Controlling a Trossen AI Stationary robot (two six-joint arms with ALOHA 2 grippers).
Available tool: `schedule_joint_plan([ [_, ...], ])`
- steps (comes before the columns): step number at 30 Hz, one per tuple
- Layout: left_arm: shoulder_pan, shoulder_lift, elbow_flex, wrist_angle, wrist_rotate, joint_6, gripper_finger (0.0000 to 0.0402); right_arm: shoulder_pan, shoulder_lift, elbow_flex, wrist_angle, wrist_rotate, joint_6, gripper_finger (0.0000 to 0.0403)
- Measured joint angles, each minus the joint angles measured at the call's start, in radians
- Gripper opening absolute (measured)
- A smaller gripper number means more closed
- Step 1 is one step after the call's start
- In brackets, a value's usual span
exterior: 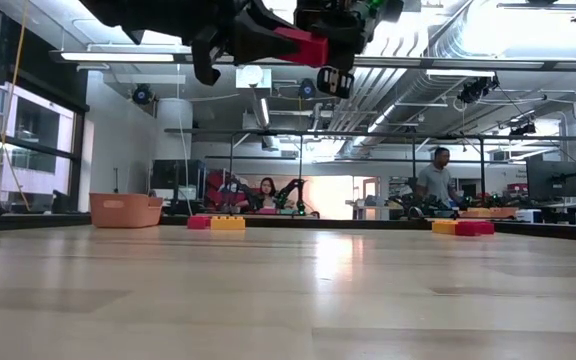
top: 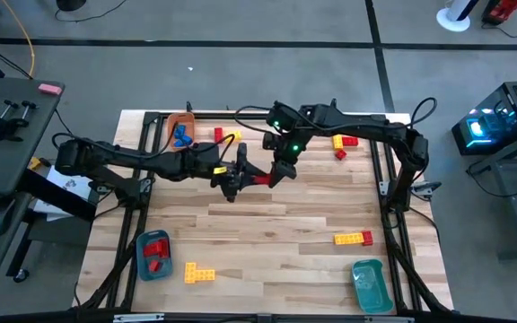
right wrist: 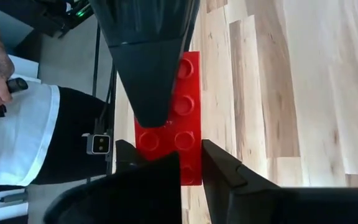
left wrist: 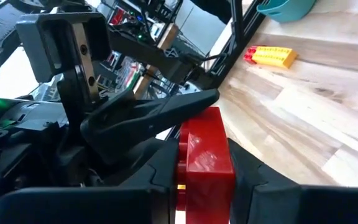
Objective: Sort blocks
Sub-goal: Put the red game piece into the bottom left blue bin
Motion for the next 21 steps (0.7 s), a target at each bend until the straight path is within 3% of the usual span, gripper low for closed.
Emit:
schedule_joint_plan([
  [6, -0.013, -0.008, 0.002, -0.046, -0.079, -0.034, 0.0063, 0.000, -0.008, 0.012, 0.015, 0.022, 0.078, 0.0065],
  [11, -0.021, -0.029, -0.003, -0.246, -0.307, -0.159, 0.0063, -0.040, -0.015, 0.093, -0.023, 0.032, 0.051, 0.0143],
  [15, -0.014, -0.096, 0.001, -0.489, -0.493, -0.471, 0.0063, -0.086, -0.018, 0.162, -0.039, 0.123, 0.034, 0.0181],
  [21, -0.043, -0.250, -0.002, -0.925, -0.453, -1.070, 0.0063, -0.136, -0.017, 0.186, 0.030, 0.261, 0.064, 0.0188],
])
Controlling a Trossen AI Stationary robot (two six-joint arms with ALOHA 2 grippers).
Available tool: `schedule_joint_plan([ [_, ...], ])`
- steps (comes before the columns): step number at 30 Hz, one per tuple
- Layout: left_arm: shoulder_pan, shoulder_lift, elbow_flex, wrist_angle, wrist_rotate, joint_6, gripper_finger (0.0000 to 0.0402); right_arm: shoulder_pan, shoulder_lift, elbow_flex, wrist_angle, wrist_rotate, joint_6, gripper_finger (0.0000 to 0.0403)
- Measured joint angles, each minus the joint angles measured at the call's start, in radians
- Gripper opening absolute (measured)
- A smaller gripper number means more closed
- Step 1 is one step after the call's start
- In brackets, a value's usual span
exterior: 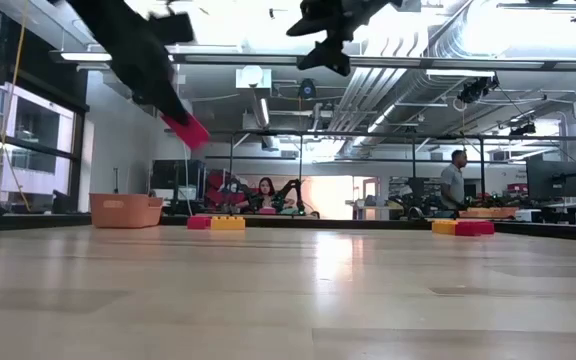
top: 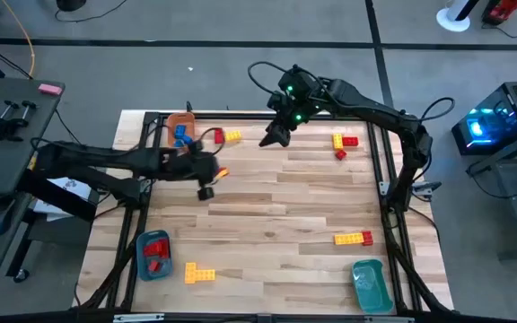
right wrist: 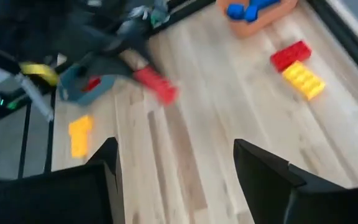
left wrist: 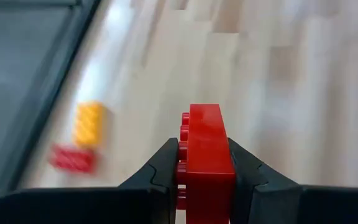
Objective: Sort blocks
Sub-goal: Put the red game piece into the bottom left blue bin
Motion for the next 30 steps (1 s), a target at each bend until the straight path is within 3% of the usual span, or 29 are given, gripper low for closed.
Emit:
schedule_joint_plan([
  [6, -0.183, -0.166, -0.030, -0.125, 0.082, -0.385, 0.0063, -0.023, 0.008, -0.061, 0.154, -0.018, 0.060, 0.0188],
  [13, -0.522, -0.241, -0.055, -0.230, 0.102, -0.963, 0.0063, 0.004, 0.010, -0.070, 0.140, -0.191, 0.043, 0.0189],
  [17, -0.696, -0.181, -0.053, -0.217, 0.137, -1.261, 0.0063, 0.055, 0.009, -0.070, 0.002, -0.218, -0.070, 0.0189],
  [21, -0.820, -0.058, -0.010, -0.230, 0.325, -1.475, 0.0063, 0.123, 0.009, -0.071, -0.116, -0.216, -0.222, 0.0189],
  [25, -0.908, 0.069, 0.103, -0.343, 0.503, -1.561, 0.0063, 0.179, 0.008, -0.071, -0.102, -0.215, -0.298, 0.0189],
  [30, -0.955, 0.166, 0.245, -0.652, 0.544, -1.592, 0.0063, 0.232, 0.007, -0.071, -0.071, -0.216, -0.300, 0.0189],
])
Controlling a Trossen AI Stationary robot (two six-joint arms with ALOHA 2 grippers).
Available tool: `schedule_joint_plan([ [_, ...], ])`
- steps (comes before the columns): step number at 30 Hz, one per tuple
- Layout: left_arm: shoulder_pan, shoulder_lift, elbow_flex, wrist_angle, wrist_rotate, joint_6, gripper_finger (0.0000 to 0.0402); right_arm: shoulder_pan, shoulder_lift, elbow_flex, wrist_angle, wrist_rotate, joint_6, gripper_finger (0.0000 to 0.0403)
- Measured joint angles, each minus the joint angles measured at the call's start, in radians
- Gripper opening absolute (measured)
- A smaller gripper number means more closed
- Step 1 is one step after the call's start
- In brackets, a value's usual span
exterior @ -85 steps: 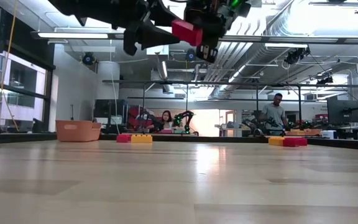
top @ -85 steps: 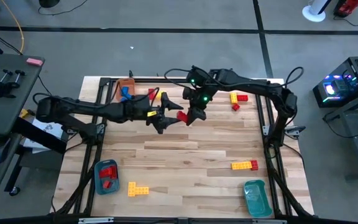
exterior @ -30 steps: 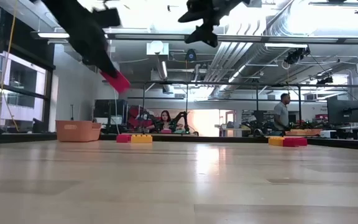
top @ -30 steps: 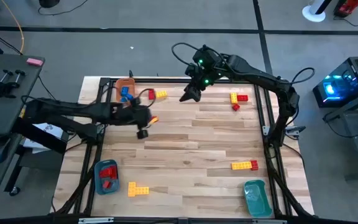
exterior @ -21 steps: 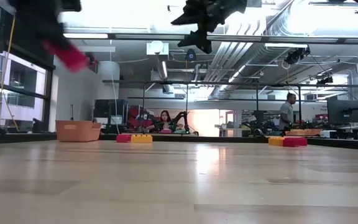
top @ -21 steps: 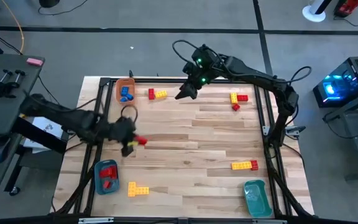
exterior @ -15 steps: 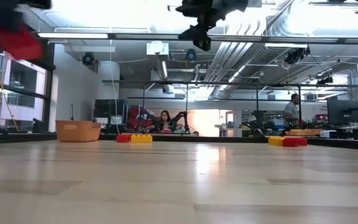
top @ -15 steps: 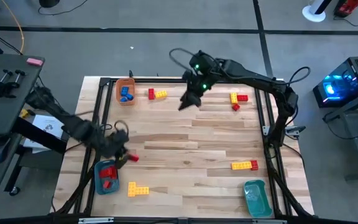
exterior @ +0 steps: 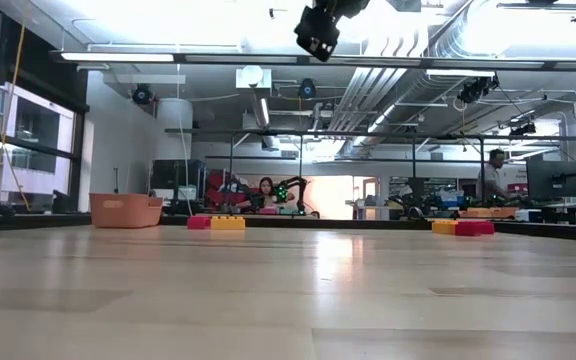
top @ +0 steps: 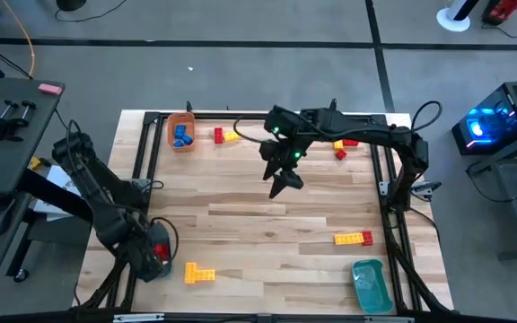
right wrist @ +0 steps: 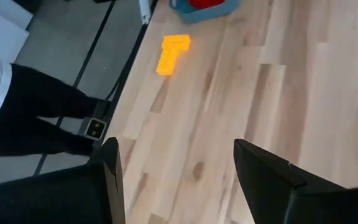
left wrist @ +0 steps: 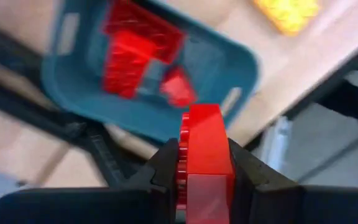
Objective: Sort blocks
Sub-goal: Put the red game piece into the bottom left blue bin
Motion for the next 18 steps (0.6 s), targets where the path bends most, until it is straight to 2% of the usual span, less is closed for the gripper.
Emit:
schedule_joint_plan([
  [6, 0.004, 0.045, 0.006, -0.013, -0.025, 0.103, 0.0067, 0.061, -0.004, 0.000, -0.072, -0.001, 0.010, 0.0189],
  [10, 0.008, 0.070, 0.005, -0.013, -0.065, 0.157, 0.0115, 0.093, -0.010, -0.001, -0.081, 0.014, 0.042, 0.0189],
  [18, 0.008, 0.077, 0.005, -0.012, -0.062, 0.218, 0.0199, 0.107, -0.043, -0.001, -0.047, 0.096, 0.182, 0.0189],
])
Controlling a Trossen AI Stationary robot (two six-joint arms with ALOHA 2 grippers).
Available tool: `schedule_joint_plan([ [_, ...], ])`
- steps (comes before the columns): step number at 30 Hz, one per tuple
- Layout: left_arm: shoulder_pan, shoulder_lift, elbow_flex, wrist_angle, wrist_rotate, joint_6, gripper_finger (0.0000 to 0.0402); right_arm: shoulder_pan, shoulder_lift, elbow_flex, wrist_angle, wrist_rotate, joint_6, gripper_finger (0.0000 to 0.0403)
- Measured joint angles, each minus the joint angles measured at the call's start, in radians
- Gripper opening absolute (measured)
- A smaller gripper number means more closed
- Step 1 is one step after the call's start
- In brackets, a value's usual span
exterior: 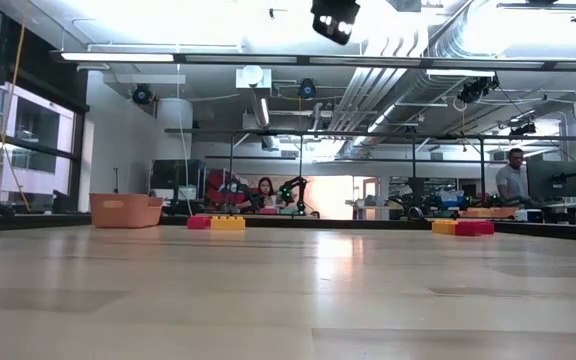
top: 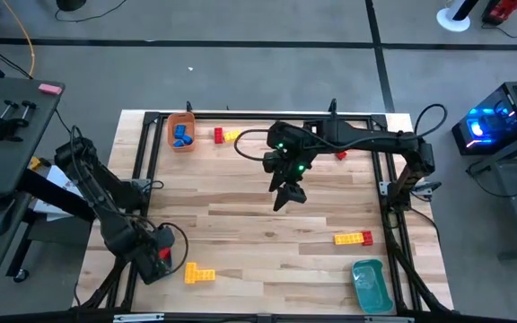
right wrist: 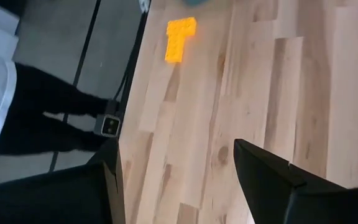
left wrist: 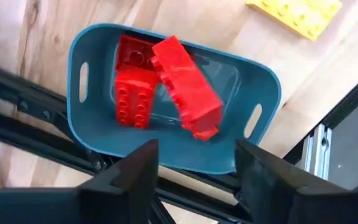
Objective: Sort blocks
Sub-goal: Put the red game piece into the bottom left blue bin
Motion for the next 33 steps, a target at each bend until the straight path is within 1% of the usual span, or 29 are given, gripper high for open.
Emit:
schedule_joint_plan([
  [2, 0.001, -0.009, 0.000, -0.001, 0.000, 0.044, 0.0213, 0.000, -0.014, 0.000, 0.024, 0.015, 0.047, 0.0189],
  [4, 0.009, -0.029, 0.000, 0.000, -0.037, 0.066, 0.0224, 0.002, -0.029, 0.000, 0.053, 0.044, 0.097, 0.0189],
  [6, 0.024, -0.056, 0.000, 0.000, -0.133, 0.071, 0.0232, 0.007, -0.044, 0.000, 0.090, 0.078, 0.146, 0.0189],
  [9, 0.074, -0.105, 0.000, -0.005, -0.359, 0.069, 0.0237, 0.019, -0.063, 0.000, 0.149, 0.148, 0.216, 0.0189],
  [11, 0.146, -0.132, -0.004, -0.014, -0.506, 0.057, 0.0238, 0.025, -0.075, 0.000, 0.184, 0.204, 0.259, 0.0189],
  [12, 0.203, -0.145, -0.013, -0.015, -0.557, 0.066, 0.0238, 0.028, -0.079, 0.000, 0.202, 0.229, 0.277, 0.0189],
  [14, 0.353, -0.157, -0.032, 0.004, -0.612, 0.167, 0.0238, 0.029, -0.092, 0.001, 0.232, 0.281, 0.312, 0.0189],
  [15, 0.444, -0.157, -0.035, 0.031, -0.619, 0.255, 0.0238, 0.029, -0.097, 0.002, 0.242, 0.302, 0.325, 0.0189],
  [17, 0.634, -0.150, -0.042, 0.137, -0.603, 0.443, 0.0238, 0.026, -0.105, 0.003, 0.255, 0.342, 0.349, 0.0189],
  [20, 0.917, -0.118, -0.040, 0.354, -0.511, 0.691, 0.0239, 0.009, -0.119, 0.003, 0.264, 0.391, 0.363, 0.0189],
  [22, 1.082, -0.086, -0.028, 0.468, -0.447, 0.775, 0.0239, -0.010, -0.134, 0.003, 0.259, 0.419, 0.361, 0.0189],
  [24, 1.231, -0.038, 0.003, 0.525, -0.428, 0.811, 0.0239, -0.033, -0.147, 0.003, 0.257, 0.447, 0.354, 0.0189],
  [27, 1.397, 0.045, 0.044, 0.528, -0.421, 0.840, 0.0239, -0.082, -0.173, 0.003, 0.248, 0.461, 0.313, 0.0189],
  [30, 1.501, 0.130, 0.076, 0.526, -0.404, 0.838, 0.0239, -0.142, -0.193, 0.003, 0.240, 0.465, 0.248, 0.0189],
  [33, 1.555, 0.219, 0.094, 0.527, -0.345, 0.786, 0.0239, -0.210, -0.203, 0.004, 0.226, 0.464, 0.176, 0.0189],
])
